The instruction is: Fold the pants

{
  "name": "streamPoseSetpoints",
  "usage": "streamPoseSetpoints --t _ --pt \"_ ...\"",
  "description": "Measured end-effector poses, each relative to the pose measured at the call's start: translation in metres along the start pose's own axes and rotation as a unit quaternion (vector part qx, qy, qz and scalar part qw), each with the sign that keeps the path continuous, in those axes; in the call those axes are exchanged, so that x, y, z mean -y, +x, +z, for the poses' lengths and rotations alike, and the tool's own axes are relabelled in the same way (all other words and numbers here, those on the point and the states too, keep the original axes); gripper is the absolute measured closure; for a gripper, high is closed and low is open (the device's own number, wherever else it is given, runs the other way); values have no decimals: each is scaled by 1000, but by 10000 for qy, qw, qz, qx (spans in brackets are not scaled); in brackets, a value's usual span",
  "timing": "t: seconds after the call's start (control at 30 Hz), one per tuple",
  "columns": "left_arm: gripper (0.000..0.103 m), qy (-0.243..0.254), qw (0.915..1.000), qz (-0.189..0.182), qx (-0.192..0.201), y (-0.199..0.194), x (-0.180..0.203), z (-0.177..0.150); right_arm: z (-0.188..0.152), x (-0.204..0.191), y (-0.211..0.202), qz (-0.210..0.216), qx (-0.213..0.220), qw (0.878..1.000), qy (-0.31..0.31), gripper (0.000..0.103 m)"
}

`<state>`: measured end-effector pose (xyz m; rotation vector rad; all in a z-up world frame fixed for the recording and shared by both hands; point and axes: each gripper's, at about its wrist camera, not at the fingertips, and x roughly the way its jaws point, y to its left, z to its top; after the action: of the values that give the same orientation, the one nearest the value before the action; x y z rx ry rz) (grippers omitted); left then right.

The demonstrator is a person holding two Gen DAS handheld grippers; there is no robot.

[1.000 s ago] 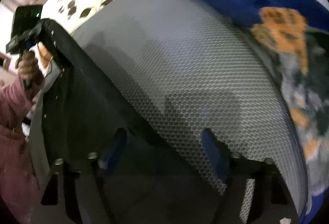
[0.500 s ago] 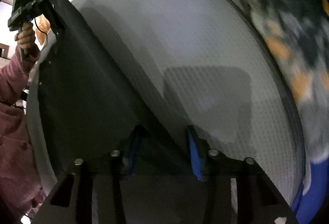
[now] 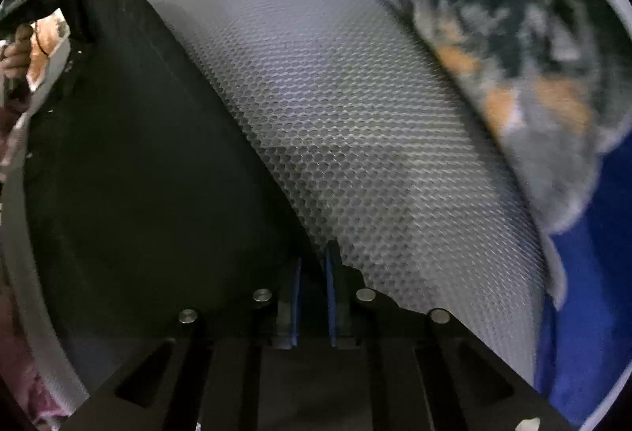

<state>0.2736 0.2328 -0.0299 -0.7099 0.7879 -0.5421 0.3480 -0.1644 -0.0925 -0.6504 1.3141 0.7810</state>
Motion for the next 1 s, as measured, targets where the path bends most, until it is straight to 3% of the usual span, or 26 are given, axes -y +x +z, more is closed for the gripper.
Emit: streamPoseSetpoints --t 0.27,0.47,0.57,0.77,0.9,1.0 --pt "95 155 9999 9 -44 -23 16 -9 -42 -62 -62 -878 776 9914 579 95" --pt "95 357 9992 -112 -155 -45 33 -30 -83 -110 -85 -1217 1080 9808 1072 96" --pt "95 383 9986 -187 -299 -60 34 -50 -106 -117 -90 -1250 1173 9776 1224 96" --pt "94 536 9960 16 -709 -87 26 -101 -147 -160 -81 -1140 1230 9743 1504 95" --pt "93 726 9903 275 -1153 -96 20 -130 -169 -184 -76 -977 1286 9713 1744 95" --pt "92 979 9813 581 -1552 -96 16 -150 -181 -198 -66 -871 1260 9708 1848 95"
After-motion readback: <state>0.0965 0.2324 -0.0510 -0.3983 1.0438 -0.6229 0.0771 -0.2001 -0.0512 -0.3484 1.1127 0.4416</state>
